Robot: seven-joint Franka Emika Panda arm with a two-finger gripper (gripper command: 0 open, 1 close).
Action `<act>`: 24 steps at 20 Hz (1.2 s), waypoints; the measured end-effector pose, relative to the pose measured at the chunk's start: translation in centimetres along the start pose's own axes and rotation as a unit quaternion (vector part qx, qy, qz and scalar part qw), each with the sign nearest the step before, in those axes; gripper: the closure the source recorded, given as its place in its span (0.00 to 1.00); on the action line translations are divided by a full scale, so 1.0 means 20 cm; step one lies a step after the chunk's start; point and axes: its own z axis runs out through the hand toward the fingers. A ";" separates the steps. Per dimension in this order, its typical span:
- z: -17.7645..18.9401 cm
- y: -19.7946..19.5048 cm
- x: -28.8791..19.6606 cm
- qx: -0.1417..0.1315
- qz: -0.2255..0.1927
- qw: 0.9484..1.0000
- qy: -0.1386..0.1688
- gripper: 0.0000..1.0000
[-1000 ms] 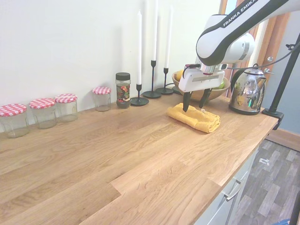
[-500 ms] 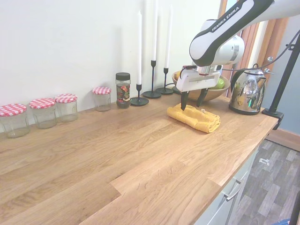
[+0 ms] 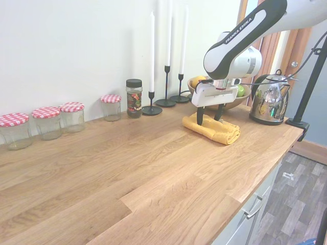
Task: Wipe the counter
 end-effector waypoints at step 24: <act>0.02 0.00 -0.01 0.027 0.010 0.999 -0.032 1.00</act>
